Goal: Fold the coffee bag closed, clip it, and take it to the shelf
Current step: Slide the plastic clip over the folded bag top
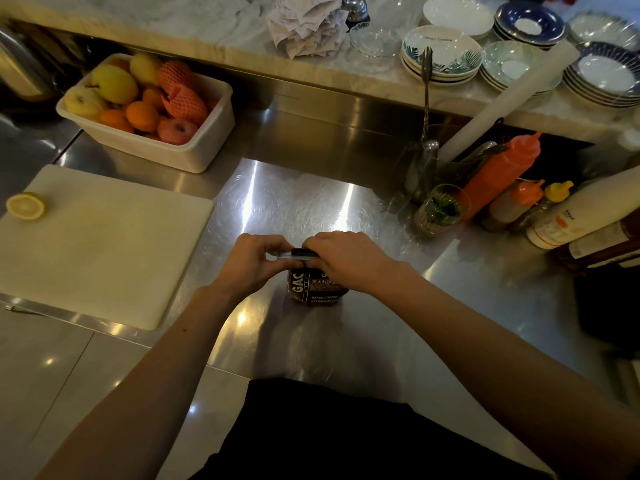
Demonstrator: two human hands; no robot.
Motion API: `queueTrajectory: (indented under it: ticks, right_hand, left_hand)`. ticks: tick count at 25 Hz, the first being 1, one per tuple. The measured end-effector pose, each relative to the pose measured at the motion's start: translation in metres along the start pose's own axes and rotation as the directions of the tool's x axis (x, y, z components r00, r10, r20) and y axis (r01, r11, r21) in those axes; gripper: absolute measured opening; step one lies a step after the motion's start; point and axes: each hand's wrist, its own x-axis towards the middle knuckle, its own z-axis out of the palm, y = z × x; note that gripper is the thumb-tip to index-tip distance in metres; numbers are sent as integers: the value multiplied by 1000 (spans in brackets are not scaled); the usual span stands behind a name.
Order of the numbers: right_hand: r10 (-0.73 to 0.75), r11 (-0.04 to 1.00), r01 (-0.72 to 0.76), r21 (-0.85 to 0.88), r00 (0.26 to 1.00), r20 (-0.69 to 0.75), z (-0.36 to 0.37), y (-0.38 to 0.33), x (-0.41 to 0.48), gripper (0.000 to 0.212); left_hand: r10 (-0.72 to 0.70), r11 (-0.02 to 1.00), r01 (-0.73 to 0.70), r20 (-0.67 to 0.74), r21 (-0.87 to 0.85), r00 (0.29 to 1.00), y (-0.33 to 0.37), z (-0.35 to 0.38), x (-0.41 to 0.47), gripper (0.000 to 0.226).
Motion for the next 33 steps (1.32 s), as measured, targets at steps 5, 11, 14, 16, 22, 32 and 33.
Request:
queueTrajectory:
  ticks: [5,11,14,16,22,32,33]
  right_hand:
    - [6,1000,-6,-13,1000,-15,6,2,-2,23]
    - [60,994,-64,92,997,42,-1,30,-22,28]
    - [86,983,-88,164,996,18,1,34,-28,23]
    - [76,972,-75,223,997,6,1,33,-28,21]
    - [86,933,-56,355,994,-71,7,37,-33,19]
    - [367,617,-176,767,926,-83,20,40,-41,25]
    - [410,520,-175,836,910,-65,23,38,-45,25]
  left_hand:
    - [30,1000,-30,-23,-4,999,-1,2,-1,10]
    - [-11,999,10,-22,-39,1000,-11,1,-5,9]
    - [6,998,-7,-31,-55,1000,-10,3,-2,11]
    - [-29,996,25,-42,-80,999,-12,3,-2,11]
    - [-62,988,58,-26,-141,998,-15,4,-2,11]
    - [-265,740,235,49,-630,963,-24,21,-14,26]
    - [-286,686,251,63,-683,956,-24,26,-17,29]
